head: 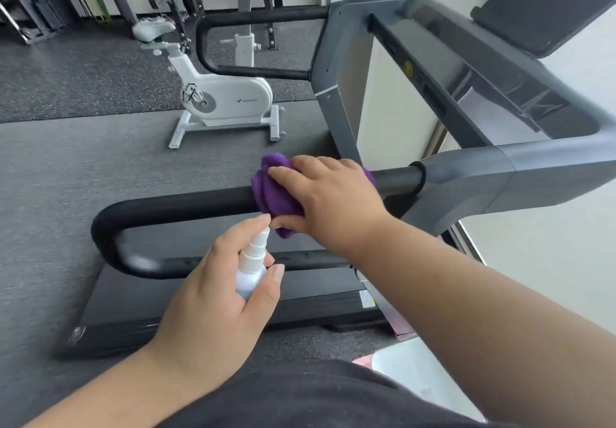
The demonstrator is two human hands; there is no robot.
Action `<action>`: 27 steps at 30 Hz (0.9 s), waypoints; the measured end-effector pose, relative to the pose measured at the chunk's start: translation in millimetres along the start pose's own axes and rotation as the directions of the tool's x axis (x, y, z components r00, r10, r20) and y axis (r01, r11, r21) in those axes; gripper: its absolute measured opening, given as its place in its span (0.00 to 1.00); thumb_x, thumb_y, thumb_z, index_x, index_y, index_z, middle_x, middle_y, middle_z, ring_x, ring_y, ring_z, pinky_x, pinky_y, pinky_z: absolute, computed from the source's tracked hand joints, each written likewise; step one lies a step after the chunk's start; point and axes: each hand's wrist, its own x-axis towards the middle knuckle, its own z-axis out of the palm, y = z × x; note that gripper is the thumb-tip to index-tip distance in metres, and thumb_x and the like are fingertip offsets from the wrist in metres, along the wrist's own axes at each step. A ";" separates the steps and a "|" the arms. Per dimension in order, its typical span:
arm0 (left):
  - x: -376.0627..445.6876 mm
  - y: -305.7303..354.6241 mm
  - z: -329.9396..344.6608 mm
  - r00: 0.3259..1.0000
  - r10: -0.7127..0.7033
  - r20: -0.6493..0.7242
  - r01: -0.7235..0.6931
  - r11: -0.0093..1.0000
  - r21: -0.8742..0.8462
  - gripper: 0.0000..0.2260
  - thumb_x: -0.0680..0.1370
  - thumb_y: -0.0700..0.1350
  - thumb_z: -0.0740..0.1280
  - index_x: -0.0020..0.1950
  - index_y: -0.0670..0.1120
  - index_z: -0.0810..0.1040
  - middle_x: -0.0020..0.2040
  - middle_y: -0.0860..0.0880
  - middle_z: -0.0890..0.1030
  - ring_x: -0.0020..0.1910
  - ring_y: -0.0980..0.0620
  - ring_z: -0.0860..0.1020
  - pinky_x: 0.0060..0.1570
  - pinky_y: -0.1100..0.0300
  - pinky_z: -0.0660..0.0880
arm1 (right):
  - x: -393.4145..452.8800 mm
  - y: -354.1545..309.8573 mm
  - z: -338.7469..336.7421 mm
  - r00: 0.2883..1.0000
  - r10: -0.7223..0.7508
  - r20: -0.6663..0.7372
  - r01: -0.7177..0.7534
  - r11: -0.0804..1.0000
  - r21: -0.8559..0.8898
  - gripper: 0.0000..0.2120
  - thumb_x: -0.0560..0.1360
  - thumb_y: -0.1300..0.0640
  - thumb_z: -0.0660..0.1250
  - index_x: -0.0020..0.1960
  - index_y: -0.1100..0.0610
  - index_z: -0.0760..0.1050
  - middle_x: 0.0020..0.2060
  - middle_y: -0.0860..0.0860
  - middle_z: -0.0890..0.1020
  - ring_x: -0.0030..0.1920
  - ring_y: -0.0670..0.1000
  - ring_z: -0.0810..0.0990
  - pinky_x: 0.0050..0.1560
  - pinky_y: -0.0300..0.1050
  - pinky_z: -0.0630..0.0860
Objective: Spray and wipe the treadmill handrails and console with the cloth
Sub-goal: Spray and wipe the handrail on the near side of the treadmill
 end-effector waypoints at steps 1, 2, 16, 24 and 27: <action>-0.4 1.4 1.8 1.000 0.000 0.007 0.000 1.000 0.003 0.24 0.75 0.60 0.62 0.67 0.75 0.58 0.51 0.59 0.79 0.45 0.58 0.79 0.47 0.61 0.74 | -5.2 15.1 -5.0 0.999 0.034 0.008 -0.034 0.999 0.013 0.37 0.68 0.27 0.62 0.69 0.49 0.72 0.58 0.50 0.79 0.54 0.58 0.79 0.51 0.54 0.75; -1.0 2.1 3.6 1.000 -0.003 0.007 0.003 1.000 0.007 0.24 0.75 0.60 0.62 0.67 0.75 0.58 0.51 0.59 0.79 0.47 0.58 0.78 0.48 0.62 0.74 | -11.2 31.1 -9.9 0.997 0.076 0.011 -0.077 0.997 0.021 0.38 0.67 0.25 0.60 0.68 0.48 0.73 0.57 0.49 0.80 0.54 0.57 0.79 0.51 0.53 0.75; 0.0 9.7 14.2 0.996 -0.082 -0.018 0.082 0.996 0.037 0.21 0.75 0.58 0.61 0.67 0.66 0.62 0.56 0.57 0.78 0.53 0.61 0.77 0.55 0.66 0.71 | 6.5 -13.2 -6.2 0.988 0.042 0.148 -0.024 0.992 -0.126 0.43 0.65 0.25 0.62 0.71 0.49 0.65 0.58 0.50 0.75 0.53 0.58 0.76 0.52 0.55 0.68; 1.8 17.6 21.2 0.998 -0.064 -0.029 0.065 0.998 0.017 0.21 0.76 0.58 0.61 0.68 0.67 0.60 0.51 0.59 0.78 0.49 0.59 0.77 0.53 0.58 0.74 | -17.5 56.1 -31.0 0.961 0.061 0.271 -0.035 0.994 -0.100 0.46 0.65 0.38 0.77 0.75 0.43 0.57 0.65 0.49 0.72 0.62 0.57 0.74 0.59 0.55 0.72; -1.7 15.7 21.1 0.997 -0.067 -0.034 0.067 0.997 0.026 0.21 0.76 0.58 0.62 0.68 0.66 0.61 0.48 0.60 0.78 0.48 0.59 0.78 0.51 0.60 0.73 | -32.0 74.6 -37.3 0.963 0.102 0.251 -0.084 0.993 -0.083 0.44 0.63 0.41 0.79 0.74 0.44 0.62 0.65 0.48 0.73 0.61 0.57 0.74 0.59 0.55 0.70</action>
